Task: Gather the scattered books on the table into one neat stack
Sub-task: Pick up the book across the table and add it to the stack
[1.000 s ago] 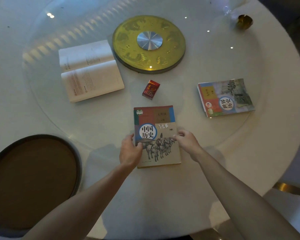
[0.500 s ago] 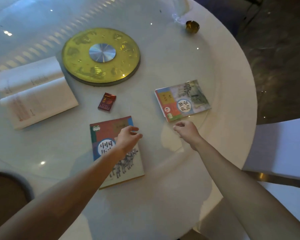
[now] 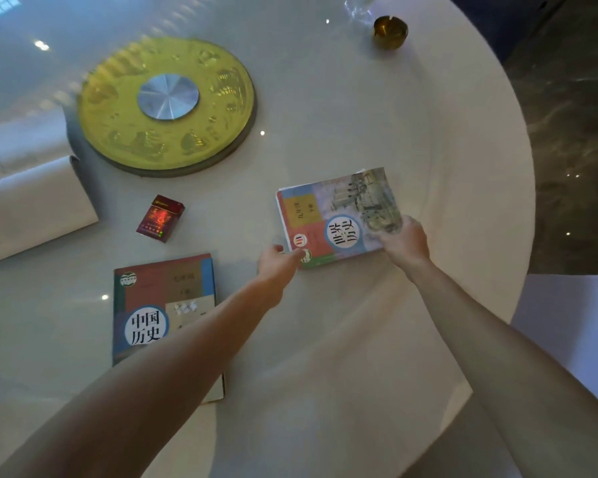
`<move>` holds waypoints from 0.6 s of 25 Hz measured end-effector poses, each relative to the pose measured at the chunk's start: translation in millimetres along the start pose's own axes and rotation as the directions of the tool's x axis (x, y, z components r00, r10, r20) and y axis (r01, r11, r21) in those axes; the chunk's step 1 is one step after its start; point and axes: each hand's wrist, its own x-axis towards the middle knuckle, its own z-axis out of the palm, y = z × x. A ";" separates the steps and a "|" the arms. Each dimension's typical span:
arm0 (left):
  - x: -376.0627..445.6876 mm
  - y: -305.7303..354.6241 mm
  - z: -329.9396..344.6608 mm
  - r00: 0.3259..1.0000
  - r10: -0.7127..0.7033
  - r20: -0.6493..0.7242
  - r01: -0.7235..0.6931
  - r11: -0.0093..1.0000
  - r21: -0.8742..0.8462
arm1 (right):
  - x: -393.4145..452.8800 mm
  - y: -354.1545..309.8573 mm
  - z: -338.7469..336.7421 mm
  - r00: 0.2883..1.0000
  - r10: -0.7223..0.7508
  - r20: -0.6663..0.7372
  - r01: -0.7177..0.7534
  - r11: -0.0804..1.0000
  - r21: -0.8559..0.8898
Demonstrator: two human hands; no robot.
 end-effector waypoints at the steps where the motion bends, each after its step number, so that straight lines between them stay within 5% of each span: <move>1: 1.2 1.4 4.8 1.000 0.002 -0.002 -0.002 1.000 0.006 | 5.8 3.6 -0.4 1.000 0.022 0.002 -0.022 1.000 -0.014; 10: 3.6 -0.9 -9.3 0.997 -0.068 0.022 0.066 0.994 0.084 | -6.1 19.1 4.9 0.985 0.174 0.001 -0.172 0.971 -0.164; 15: -13.8 -18.0 -56.7 0.997 -0.064 0.045 0.071 0.981 -0.181 | -60.7 27.8 25.7 0.958 0.284 0.039 -0.286 0.936 0.204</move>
